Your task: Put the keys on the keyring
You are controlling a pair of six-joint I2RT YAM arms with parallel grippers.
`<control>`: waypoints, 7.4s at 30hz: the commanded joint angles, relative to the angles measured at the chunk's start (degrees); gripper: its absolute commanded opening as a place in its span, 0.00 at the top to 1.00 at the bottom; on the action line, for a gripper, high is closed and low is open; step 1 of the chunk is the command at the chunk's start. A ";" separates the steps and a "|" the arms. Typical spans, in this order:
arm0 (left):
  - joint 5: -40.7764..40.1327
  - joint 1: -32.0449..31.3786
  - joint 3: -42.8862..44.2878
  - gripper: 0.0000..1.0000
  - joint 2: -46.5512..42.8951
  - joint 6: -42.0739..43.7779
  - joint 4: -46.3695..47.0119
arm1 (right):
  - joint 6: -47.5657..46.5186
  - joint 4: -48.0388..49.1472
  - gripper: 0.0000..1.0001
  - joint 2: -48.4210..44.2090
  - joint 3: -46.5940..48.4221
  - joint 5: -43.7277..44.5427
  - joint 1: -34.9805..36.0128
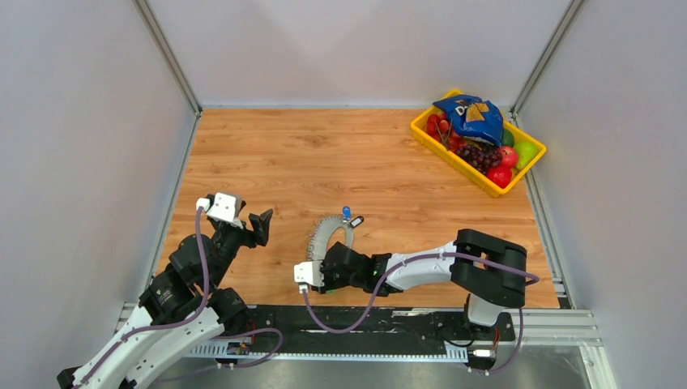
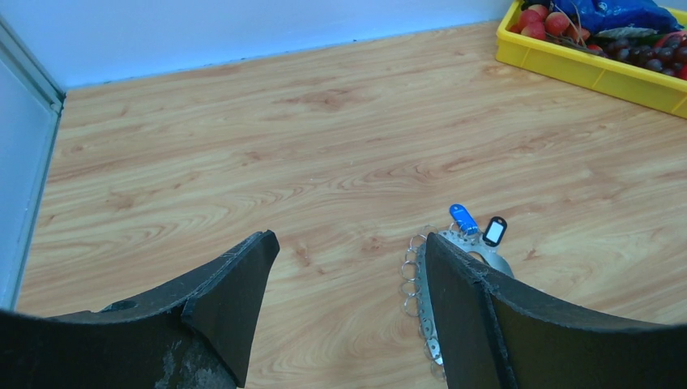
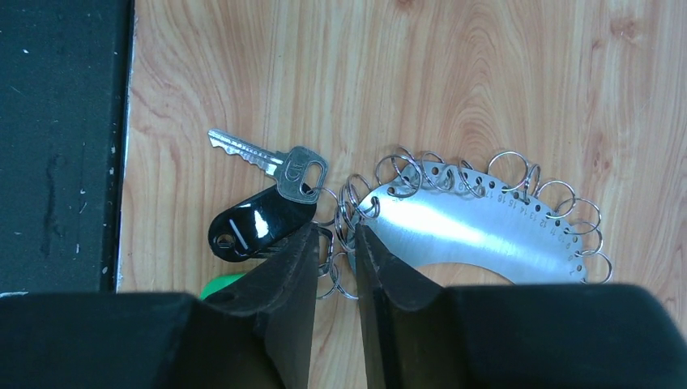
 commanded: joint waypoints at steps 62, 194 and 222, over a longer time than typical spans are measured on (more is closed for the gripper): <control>33.07 0.27 5.39 0.22 1.08 -0.36 7.47 | 15.35 20.91 1.00 -42.82 -10.06 -4.37 -3.02; 66.92 0.19 39.59 1.00 30.09 9.06 -25.61 | 24.06 -44.20 0.47 -41.30 29.92 -11.60 -3.35; 63.14 -2.46 46.39 1.00 39.36 12.98 -33.68 | 17.97 -48.45 0.74 -28.61 38.81 -16.49 -5.45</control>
